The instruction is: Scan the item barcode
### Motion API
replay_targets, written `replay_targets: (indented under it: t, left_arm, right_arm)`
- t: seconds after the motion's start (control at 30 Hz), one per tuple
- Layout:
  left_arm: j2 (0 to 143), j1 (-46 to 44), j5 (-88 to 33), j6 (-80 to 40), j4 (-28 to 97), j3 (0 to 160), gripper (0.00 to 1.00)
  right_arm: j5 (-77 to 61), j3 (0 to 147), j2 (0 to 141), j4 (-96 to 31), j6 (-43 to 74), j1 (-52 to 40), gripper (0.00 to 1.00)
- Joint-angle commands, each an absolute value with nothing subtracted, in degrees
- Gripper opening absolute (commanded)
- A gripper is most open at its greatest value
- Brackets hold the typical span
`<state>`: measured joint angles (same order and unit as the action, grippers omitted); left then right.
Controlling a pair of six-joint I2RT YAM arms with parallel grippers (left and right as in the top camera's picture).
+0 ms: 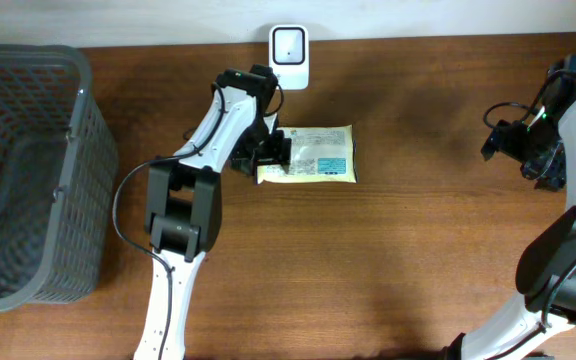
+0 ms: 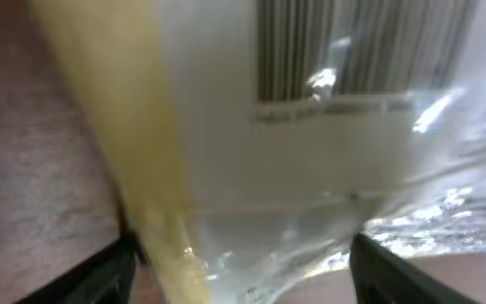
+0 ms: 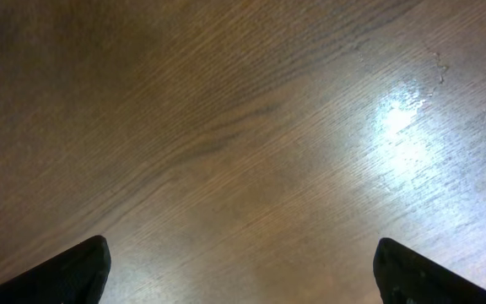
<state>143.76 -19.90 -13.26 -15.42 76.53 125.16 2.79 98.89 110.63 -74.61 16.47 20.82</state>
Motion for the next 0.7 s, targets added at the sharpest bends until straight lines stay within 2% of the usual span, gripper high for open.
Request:
replay_targets:
  t: [0.0, 0.03, 0.07, 0.1, 0.17, 0.33, 0.37, 0.47, 0.5, 0.57, 0.67]
  left_arm:
    - [143.57, -20.47, -15.25, -14.02, 70.48, 121.36, 0.42]
    - [143.57, -20.45, -14.98, -14.0, 69.3, 121.21, 0.19]
    - [143.55, -20.36, -14.11, -14.02, 69.08, 121.25, 0.07]
    - [143.46, -20.03, -12.64, -14.0, 70.52, 122.41, 0.0]
    - [142.76, -19.03, -7.42, -14.0, 75.05, 126.69, 0.0]
    - [142.04, -17.45, 24.47, -14.02, 92.38, 152.97, 0.0]
    - [142.04, -17.45, 35.9, -14.04, 94.19, 157.18, 0.0]
    - [142.04, -17.02, 59.68, -14.04, 95.55, 158.6, 0.0]
    - [142.04, -16.32, 63.18, -14.04, 96.23, 158.6, 0.0]
    - [142.06, -14.59, 58.33, -14.04, 96.33, 158.43, 0.0]
    - [142.1, -14.57, 57.14, -14.04, 96.07, 157.03, 0.0]
  right_arm:
    - [3.29, 99.55, 109.78, -74.56, 16.78, 21.04, 0.99]
    - [3.29, 99.55, 109.78, -74.56, 16.78, 21.04, 0.99]
    - [3.29, 99.55, 109.78, -74.56, 16.78, 21.04, 0.99]
    - [3.29, 99.55, 109.78, -74.56, 16.78, 21.04, 0.99]
    - [3.29, 99.55, 109.78, -74.56, 16.78, 21.04, 0.99]
    - [3.29, 99.55, 109.78, -74.56, 16.78, 21.04, 0.99]
    - [3.29, 99.55, 109.78, -74.56, 16.78, 21.04, 0.99]
    - [3.29, 99.55, 109.78, -74.56, 16.78, 21.04, 0.99]
    - [3.29, 99.55, 109.78, -74.56, 16.78, 21.04, 0.99]
    - [3.29, 99.55, 109.78, -74.56, 16.78, 21.04, 0.99]
    - [3.29, 99.55, 109.78, -74.56, 16.78, 21.04, 0.99]
